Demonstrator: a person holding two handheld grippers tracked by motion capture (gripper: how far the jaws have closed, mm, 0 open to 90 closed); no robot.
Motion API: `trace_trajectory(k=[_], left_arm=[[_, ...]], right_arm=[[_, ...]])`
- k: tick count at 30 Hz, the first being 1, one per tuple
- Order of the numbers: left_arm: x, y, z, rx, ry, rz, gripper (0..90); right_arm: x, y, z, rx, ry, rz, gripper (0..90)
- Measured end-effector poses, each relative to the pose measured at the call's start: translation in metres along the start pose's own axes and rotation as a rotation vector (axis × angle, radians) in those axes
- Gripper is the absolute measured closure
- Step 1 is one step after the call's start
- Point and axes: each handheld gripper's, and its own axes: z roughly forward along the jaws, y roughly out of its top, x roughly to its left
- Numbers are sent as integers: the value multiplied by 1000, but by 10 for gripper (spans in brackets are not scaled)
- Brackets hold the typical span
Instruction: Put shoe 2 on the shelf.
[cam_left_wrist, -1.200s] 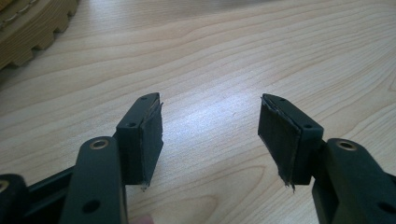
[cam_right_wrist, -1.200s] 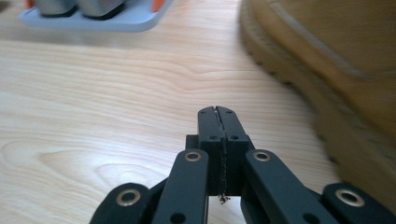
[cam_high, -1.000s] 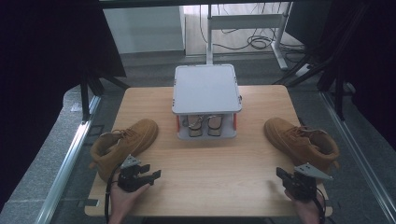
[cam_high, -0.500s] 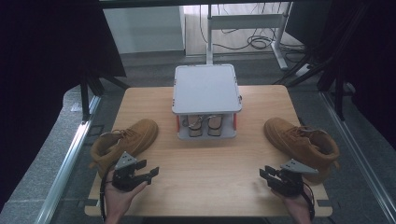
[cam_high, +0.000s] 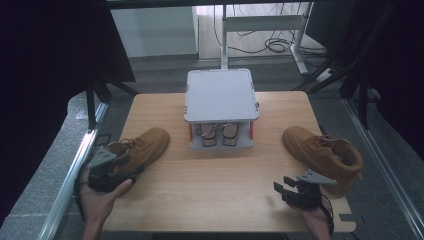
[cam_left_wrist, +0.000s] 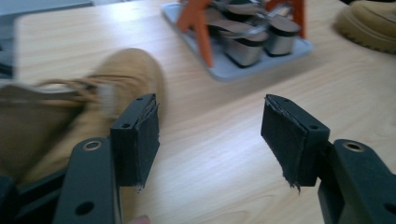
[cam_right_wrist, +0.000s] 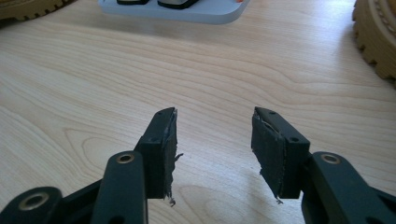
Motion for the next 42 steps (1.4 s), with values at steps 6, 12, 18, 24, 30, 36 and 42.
trace_trajectory(k=[6, 12, 18, 24, 30, 36, 42], left_arm=[[31, 1, -10, -2, 46, -27, 384], [58, 8, -15, -11, 77, -65, 385], [75, 14, -2, 41, 107, -60, 372], [89, 13, 12, 88, 109, -77, 371], [98, 14, 21, 118, 108, -86, 374], [103, 13, 30, 182, 114, -69, 386], [108, 12, 36, 213, 120, -74, 404]], right_arm=[[5, 0, 3, 18, 4, -20, 486], [4, -1, 4, 19, -2, -11, 487], [4, -2, 5, 26, -7, -11, 481], [3, -3, 5, 21, -12, -9, 480], [5, -4, 6, 27, -14, -15, 477], [5, -4, 6, 26, -17, -11, 477], [6, -4, 8, 30, -16, -17, 474]])
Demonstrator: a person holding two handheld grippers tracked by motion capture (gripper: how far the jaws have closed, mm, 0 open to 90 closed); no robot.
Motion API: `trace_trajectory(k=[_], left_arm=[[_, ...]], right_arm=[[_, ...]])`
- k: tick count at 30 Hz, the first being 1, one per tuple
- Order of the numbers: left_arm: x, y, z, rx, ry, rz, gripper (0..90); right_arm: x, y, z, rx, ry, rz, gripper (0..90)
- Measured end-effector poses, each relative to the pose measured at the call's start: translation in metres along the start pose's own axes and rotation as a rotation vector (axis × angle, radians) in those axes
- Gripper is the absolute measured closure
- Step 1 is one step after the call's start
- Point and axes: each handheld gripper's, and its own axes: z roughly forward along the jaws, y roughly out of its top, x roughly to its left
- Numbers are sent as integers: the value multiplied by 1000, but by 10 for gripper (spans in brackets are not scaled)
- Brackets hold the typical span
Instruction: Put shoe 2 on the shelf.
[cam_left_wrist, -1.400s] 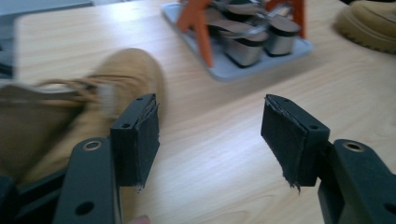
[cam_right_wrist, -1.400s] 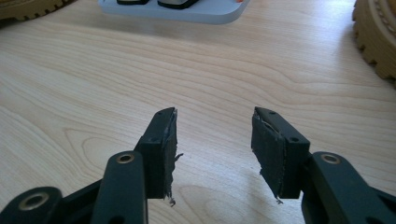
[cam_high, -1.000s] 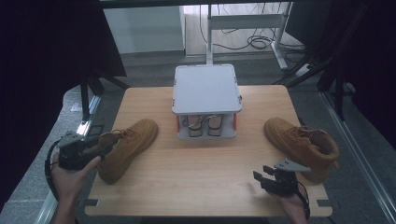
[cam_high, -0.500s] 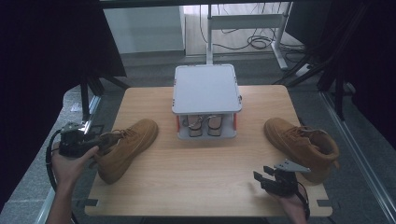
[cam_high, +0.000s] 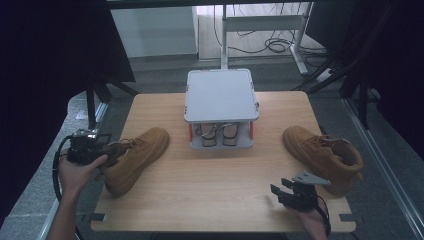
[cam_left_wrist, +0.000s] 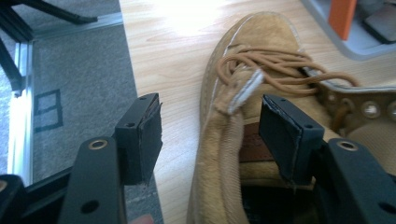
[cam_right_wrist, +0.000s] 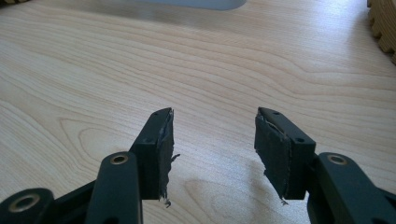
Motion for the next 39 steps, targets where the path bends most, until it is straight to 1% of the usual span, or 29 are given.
trace_trajectory(k=[3, 5, 6, 7, 8, 10, 11, 14, 16, 17, 18, 21, 24, 29, 32, 35, 37, 39], left_arm=[[2, -1, 2, 14, -2, -3, 424], [3, -1, 3, 17, -11, -9, 430], [4, -1, 3, 21, -19, -11, 473], [4, 0, 3, 29, -22, -10, 473], [4, 0, 3, 36, -21, -7, 496], [2, 2, 4, 59, -13, 8, 560], [2, 3, 5, 71, -22, 9, 560], [2, 6, 7, 90, -25, 18, 582], [2, 8, 9, 114, -34, 24, 586], [1, 9, 10, 125, -32, 27, 594], [1, 11, 11, 153, -44, 35, 601], [0, 12, 12, 167, -38, 40, 621], [1, 13, 13, 186, -61, 39, 665], [1, 13, 13, 192, -65, 35, 721], [1, 13, 13, 188, -69, 28, 732], [2, 13, 13, 185, -77, 11, 738], [3, 13, 13, 183, -80, 6, 740], [3, 13, 13, 179, -82, 2, 740]], right_arm=[[-1, 0, 0, 0, -4, 4, 474], [-1, 0, -1, 0, -6, 5, 474], [-1, 0, 0, -1, -7, 8, 474], [-1, 0, 0, -1, -7, 8, 474], [-1, 0, 0, -1, -7, 9, 474], [-2, 0, 0, 0, -9, 10, 472], [-2, 0, 0, 0, -9, 10, 472], [-2, 0, -1, -3, -9, 15, 472], [-2, 0, -1, -2, -9, 13, 472], [-2, 0, -1, -3, -8, 13, 472], [-2, 0, -1, -2, -7, 11, 472], [-3, -1, 0, -2, -9, 15, 472], [-5, -1, -1, -3, -12, 22, 472], [-4, 0, -3, -7, -17, 25, 472], [-5, 1, -3, -13, -19, 26, 474], [-4, 5, -6, -27, -16, 18, 475], [-2, 10, -11, -40, -2, 13, 476], [-2, 16, -16, -60, 22, 8, 476]])
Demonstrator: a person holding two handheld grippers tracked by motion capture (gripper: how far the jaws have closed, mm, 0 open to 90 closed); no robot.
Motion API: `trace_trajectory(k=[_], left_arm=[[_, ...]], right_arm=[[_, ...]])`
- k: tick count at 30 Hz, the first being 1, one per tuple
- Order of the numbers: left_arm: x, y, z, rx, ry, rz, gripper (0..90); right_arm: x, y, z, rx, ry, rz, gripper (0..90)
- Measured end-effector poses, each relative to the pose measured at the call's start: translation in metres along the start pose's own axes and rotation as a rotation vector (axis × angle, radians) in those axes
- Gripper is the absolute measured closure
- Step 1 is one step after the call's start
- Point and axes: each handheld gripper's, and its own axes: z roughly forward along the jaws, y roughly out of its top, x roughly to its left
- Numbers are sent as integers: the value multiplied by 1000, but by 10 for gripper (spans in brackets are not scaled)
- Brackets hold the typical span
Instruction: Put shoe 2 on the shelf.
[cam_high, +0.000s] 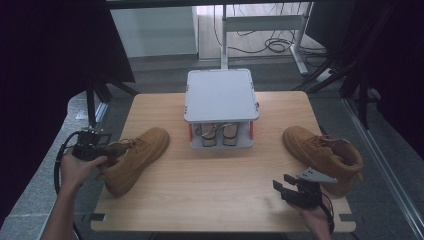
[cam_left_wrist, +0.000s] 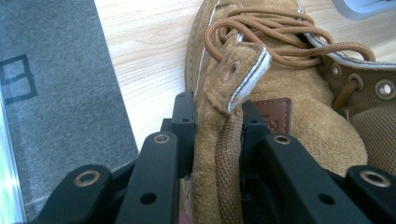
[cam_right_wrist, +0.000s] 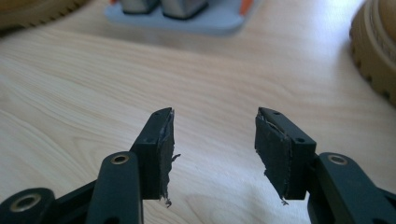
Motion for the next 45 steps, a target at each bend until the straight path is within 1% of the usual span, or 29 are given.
trace_trajectory(k=[2, 3, 4, 5, 8, 10, 11, 12, 13, 14, 15, 16, 17, 18, 21, 22, 23, 24, 25, 26, 28, 30, 34, 35, 36, 37, 38, 41, 45], left_arm=[[0, 0, 0, -3, -2, -2, 741], [0, 0, 0, -1, -2, -1, 741], [0, 0, 0, 0, -2, -1, 743], [0, 0, 0, 2, -1, 1, 743], [1, 1, 0, 4, -4, -1, 747], [1, 1, 0, 4, -4, -1, 750], [1, 1, 0, 4, -4, -1, 751], [0, 1, 0, 4, -3, -1, 751], [0, 1, 0, 4, -2, -1, 750], [0, 0, 0, 4, -1, -2, 750], [0, 0, 0, 3, -1, -2, 750], [0, 0, 0, 2, -2, -3, 750], [0, 0, 0, 1, -3, -5, 750], [1, 0, 0, -1, -3, -8, 750], [1, 0, 0, -2, -3, -7, 750], [0, 0, 0, -1, 0, -6, 750], [0, 0, 0, -1, 1, -5, 750], [0, 0, 0, 0, 2, -5, 750], [1, 0, 0, 1, 2, -7, 750], [1, 1, 0, 2, 2, -7, 750], [1, 1, 0, 3, 3, -6, 750], [1, 1, 0, 2, 2, -7, 750], [1, 1, 0, 3, 2, -8, 749], [1, 0, 0, 3, 1, -7, 749], [1, 0, 0, 2, 0, -8, 748], [1, 0, 0, 2, -1, -9, 748], [1, 0, 0, 0, -1, -10, 748], [1, 0, 0, 3, 2, -7, 748], [1, 1, 0, 5, 2, -7, 746]], right_arm=[[-1, 11, -8, -32, 21, -2, 479], [-1, 11, -8, -32, 21, -2, 479], [-3, 20, -13, -38, 30, -17, 477], [-3, 20, -13, -38, 30, -17, 477], [-6, 36, -26, -54, 28, -33, 477], [-11, 49, -39, -79, 24, -41, 478], [-18, 59, -48, -95, 37, -28, 475], [-22, 64, -53, -99, 39, -17, 475], [-26, 69, -57, -101, 29, -13, 475], [-26, 69, -57, -101, 29, -13, 475], [-30, 74, -61, -103, 16, -20, 475], [-36, 83, -68, -100, -5, -40, 475], [-36, 83, -68, -100, -5, -40, 475], [-40, 87, -71, -98, -14, -47, 475], [-55, 96, -78, -89, -42, -43, 475], [-66, 100, -83, -79, -64, -41, 476], [-66, 100, -83, -79, -64, -41, 476], [-75, 103, -87, -75, -75, -34, 476], [-80, 104, -89, -77, -81, -29, 477], [-80, 104, -89, -77, -81, -29, 477], [-90, 106, -93, -71, -102, -19, 476], [-100, 107, -96, -72, -104, -1, 472], [-117, 107, -101, -50, -142, 16, 460], [-121, 107, -101, -42, -152, 18, 457], [-129, 104, -101, -27, -175, 29, 451], [-133, 103, -100, -18, -185, 32, 447], [-133, 103, -100, -18, -185, 32, 447], [-146, 98, -97, 18, -230, 31, 433], [-156, 94, -93, 45, -244, 45, 433]])
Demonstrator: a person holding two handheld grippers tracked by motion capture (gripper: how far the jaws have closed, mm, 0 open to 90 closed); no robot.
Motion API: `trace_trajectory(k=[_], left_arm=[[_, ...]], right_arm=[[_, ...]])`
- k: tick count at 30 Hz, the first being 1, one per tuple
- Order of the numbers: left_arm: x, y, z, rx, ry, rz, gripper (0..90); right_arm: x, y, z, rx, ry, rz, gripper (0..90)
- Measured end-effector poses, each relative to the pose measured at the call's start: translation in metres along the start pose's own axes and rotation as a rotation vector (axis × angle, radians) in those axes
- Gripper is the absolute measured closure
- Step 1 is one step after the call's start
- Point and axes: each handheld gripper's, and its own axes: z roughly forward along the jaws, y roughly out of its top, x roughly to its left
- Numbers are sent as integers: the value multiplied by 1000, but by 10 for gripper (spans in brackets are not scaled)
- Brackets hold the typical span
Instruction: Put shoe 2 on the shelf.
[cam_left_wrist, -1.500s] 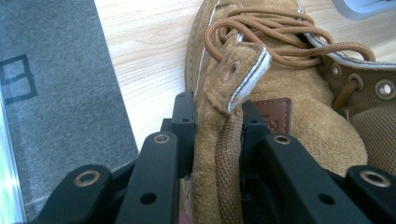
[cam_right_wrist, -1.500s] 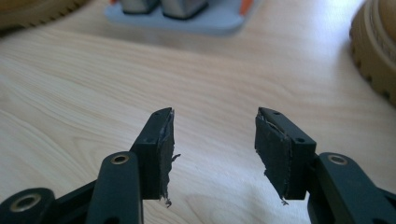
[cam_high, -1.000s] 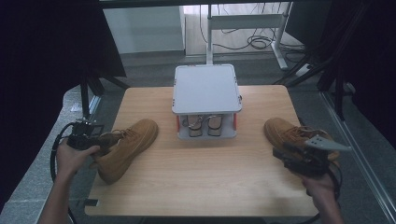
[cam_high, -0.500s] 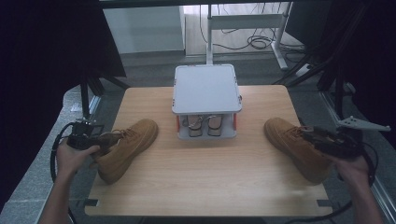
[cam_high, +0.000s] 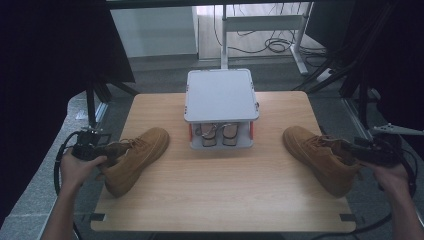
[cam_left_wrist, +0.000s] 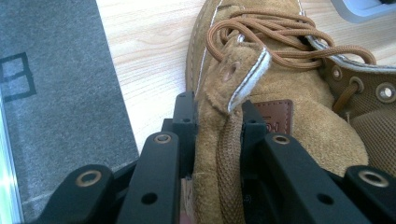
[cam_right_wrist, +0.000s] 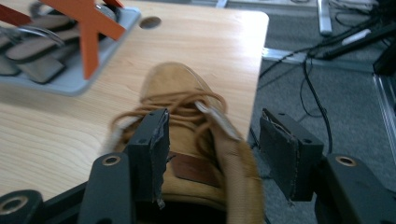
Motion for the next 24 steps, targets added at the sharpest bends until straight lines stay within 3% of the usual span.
trace_trajectory(k=[9, 12, 13, 14, 15, 21, 24], left_arm=[[-1, 0, 0, 0, 3, 0, 744], [0, 0, 0, 0, 3, -1, 744], [0, 0, 0, 0, 3, -2, 743], [0, 0, 0, -2, 2, -2, 743], [0, 0, 0, -1, 2, -2, 743], [0, 0, 0, -2, 4, 0, 736], [-1, 0, 0, -2, -1, 11, 708]], right_arm=[[-10, -1, 22, 60, 8, 0, 443], [-11, 0, 31, 109, 12, -12, 460], [-12, 0, 38, 160, -9, -41, 487], [-12, 0, 38, 160, -9, -41, 487], [-12, 0, 42, 193, -26, -51, 495], [-8, 1, 58, 294, -48, -51, 677], [-6, 1, 62, 309, -42, -52, 747]])
